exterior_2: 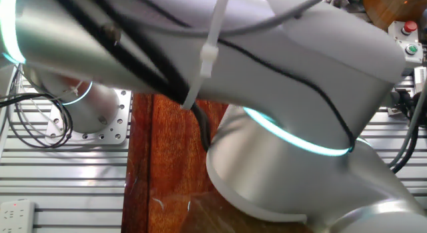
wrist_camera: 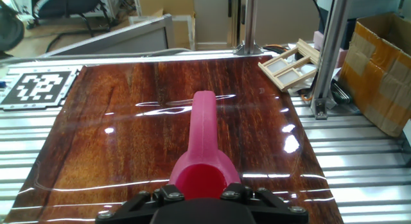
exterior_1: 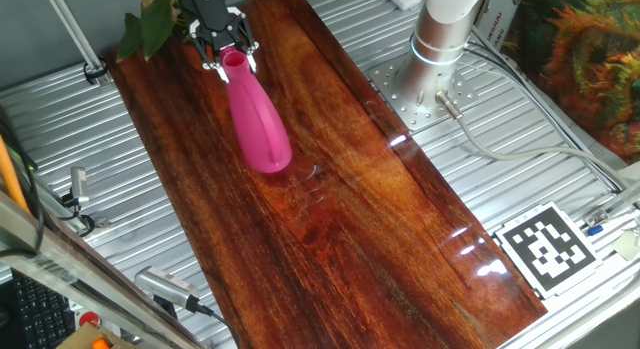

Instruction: Water the plant

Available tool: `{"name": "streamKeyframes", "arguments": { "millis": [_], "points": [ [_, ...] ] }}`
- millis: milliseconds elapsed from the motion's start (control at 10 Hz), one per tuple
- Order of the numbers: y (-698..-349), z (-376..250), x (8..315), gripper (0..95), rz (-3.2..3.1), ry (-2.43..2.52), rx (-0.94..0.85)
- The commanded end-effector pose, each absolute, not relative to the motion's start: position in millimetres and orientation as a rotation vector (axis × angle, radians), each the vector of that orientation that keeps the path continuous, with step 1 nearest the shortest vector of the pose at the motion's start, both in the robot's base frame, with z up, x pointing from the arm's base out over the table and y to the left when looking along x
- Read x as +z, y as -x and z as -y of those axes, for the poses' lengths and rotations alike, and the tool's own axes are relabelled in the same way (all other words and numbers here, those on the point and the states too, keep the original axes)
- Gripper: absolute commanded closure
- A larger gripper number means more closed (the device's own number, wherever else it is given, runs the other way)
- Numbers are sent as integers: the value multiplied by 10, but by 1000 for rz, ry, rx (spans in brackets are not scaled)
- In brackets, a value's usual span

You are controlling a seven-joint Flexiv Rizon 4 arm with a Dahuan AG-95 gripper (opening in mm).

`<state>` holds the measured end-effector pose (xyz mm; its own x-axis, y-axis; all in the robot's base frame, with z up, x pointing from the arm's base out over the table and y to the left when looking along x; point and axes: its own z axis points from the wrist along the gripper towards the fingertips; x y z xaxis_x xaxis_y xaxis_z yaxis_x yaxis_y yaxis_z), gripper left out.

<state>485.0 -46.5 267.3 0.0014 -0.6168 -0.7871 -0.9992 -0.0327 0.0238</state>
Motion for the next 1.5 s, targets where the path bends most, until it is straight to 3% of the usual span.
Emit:
{"name": "streamKeyframes", "arguments": {
  "millis": [100, 1500],
  "points": [
    [-4850, 462, 2701, 950, -1664, 1711, 859],
    [-4850, 462, 2695, 950, -1671, 1728, 864]
  ]
}}
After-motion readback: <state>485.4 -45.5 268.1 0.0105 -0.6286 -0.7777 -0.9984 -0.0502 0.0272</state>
